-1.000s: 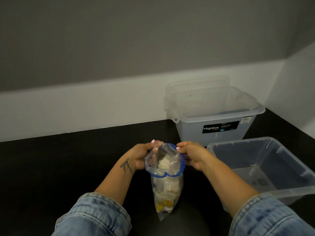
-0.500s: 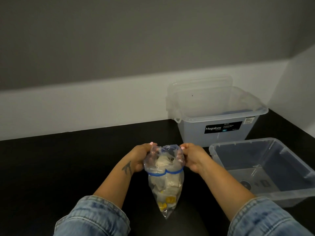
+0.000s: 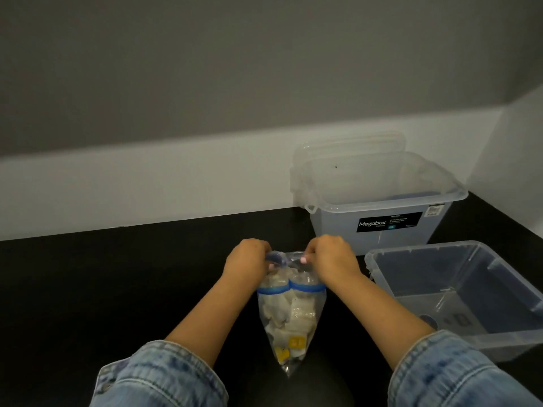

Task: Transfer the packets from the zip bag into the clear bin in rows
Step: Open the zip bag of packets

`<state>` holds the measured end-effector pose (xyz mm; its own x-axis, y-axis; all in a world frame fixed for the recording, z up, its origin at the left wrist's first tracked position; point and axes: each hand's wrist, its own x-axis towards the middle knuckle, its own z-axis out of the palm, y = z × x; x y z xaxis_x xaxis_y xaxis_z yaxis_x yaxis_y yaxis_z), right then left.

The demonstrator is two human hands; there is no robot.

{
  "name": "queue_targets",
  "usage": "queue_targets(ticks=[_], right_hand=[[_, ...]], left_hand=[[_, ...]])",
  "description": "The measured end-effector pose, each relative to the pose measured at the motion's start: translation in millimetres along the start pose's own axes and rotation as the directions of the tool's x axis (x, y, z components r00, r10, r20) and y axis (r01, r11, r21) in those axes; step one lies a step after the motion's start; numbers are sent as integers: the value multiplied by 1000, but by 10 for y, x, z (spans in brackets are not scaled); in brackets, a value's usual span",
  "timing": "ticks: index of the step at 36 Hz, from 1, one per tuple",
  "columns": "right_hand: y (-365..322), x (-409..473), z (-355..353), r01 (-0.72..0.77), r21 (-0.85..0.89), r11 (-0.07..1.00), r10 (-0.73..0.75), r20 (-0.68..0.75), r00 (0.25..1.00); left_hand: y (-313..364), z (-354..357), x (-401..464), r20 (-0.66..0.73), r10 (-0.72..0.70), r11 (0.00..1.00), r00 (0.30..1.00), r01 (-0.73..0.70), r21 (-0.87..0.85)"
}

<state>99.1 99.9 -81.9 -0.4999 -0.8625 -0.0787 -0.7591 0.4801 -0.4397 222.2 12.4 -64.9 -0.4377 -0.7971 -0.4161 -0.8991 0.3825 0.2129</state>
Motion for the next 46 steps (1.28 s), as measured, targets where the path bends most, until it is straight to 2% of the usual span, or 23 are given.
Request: queue_targets(ticks=[5, 9, 12, 14, 16, 19, 21, 23, 26, 27, 30, 32, 39, 42, 44, 46], right_hand=[[93, 54, -56, -76, 254, 964, 55, 88, 995], [131, 58, -12, -119, 427, 896, 69, 130, 989], [141, 58, 1, -166, 520, 838, 86, 175, 981], [138, 54, 3, -202, 575, 792, 99, 206, 974], [133, 59, 2, -250, 632, 734, 119, 242, 963], [138, 80, -23, -391, 707, 589, 175, 362, 916], [153, 97, -25, -501, 751, 430, 167, 479, 862], [173, 100, 11, -580, 764, 283, 140, 565, 813], [203, 85, 82, -614, 765, 195, 128, 601, 789], [198, 75, 97, -614, 758, 220, 137, 599, 789], [157, 59, 115, -531, 674, 514, 232, 487, 842], [131, 65, 108, -479, 616, 626, 256, 418, 872], [131, 99, 55, -478, 559, 677, 342, 336, 878], [127, 159, 42, -458, 638, 619, 347, 302, 888], [84, 201, 59, -418, 641, 644, 335, 256, 907], [68, 204, 36, -368, 628, 686, 314, 200, 928]], left_hand=[[-134, -7, -8, 10, 32, 995, 999, -31, -95], [-184, 43, -11, -19, 119, 943, 993, -119, -312], [-208, 113, -3, -21, 90, 855, 996, -88, -510], [-226, 141, -9, 42, 46, 747, 998, -6, -665], [-259, 165, 15, 143, 27, 596, 989, 99, -797], [-282, 183, 17, 261, 58, 225, 964, 242, -944], [-275, 191, -15, 305, 91, 23, 948, 304, -952], [-283, 213, -21, 306, 116, -113, 945, 319, -941], [-290, 258, 10, 279, 127, -251, 952, 303, -919], [-283, 281, 9, 270, 135, -284, 953, 299, -911], [-268, 366, -10, 257, 147, -322, 955, 292, -901], [-296, 421, 12, 260, 134, -356, 956, 291, -888], [-396, 472, 91, 179, 76, -496, 981, 193, -846], [-426, 486, 54, 198, 88, -484, 976, 216, -848], [-495, 500, 21, 220, 93, -455, 971, 238, -858], [-530, 517, -44, 270, 114, -374, 956, 293, -880]])
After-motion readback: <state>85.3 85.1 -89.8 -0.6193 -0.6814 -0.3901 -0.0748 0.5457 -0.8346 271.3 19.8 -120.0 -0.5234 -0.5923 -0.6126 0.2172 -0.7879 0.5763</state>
